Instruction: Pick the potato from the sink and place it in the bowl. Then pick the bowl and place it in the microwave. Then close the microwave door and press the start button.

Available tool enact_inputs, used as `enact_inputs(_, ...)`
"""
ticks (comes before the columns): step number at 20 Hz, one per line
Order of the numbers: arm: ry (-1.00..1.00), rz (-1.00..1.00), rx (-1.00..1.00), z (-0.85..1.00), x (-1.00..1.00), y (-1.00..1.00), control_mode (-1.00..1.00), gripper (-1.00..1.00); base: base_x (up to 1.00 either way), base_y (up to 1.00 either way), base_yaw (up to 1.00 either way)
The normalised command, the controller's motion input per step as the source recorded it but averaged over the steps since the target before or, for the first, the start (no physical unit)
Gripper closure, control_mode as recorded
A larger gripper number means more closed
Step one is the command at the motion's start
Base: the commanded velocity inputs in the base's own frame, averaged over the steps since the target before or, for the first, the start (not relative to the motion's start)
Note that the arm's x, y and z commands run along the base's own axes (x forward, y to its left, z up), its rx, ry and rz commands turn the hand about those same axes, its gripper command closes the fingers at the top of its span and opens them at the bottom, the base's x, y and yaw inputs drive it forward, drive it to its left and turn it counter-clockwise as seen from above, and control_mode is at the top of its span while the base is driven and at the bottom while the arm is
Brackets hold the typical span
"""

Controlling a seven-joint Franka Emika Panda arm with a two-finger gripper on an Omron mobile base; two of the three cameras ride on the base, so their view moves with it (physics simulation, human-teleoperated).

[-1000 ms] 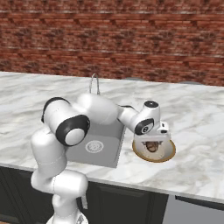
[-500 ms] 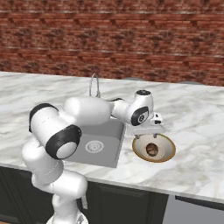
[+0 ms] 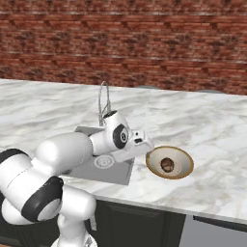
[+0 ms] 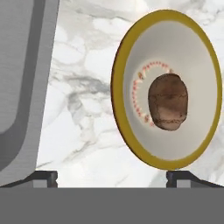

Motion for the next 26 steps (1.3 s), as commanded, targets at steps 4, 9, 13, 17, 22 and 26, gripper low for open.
enact_inputs(4, 0.05, -0.02, -0.05, -0.12, 0.04, 0.01, -1.00, -1.00, 0.00, 0.00, 0.00)
enact_inputs(9, 0.00, -0.06, 0.00, 0.00, 0.14, -0.42, -1.00, -1.00, 0.00, 0.00, 0.00)
enact_inputs(13, 0.00, -0.02, 0.00, 0.00, 0.07, -0.31, -1.00, -1.00, 0.00, 0.00, 0.00)
enact_inputs(17, 0.02, 0.00, 0.00, -0.13, 0.23, -0.07, -1.00, -1.00, 0.00, 0.00, 0.00)
enact_inputs(22, 0.00, 0.00, 0.00, -0.10, 0.22, 0.00, -1.00, -1.00, 0.00, 0.00, 0.00)
enact_inputs(26, 0.00, 0.00, 0.00, -0.02, 0.22, 0.00, -1.00, -1.00, 0.00, 0.00, 0.00)
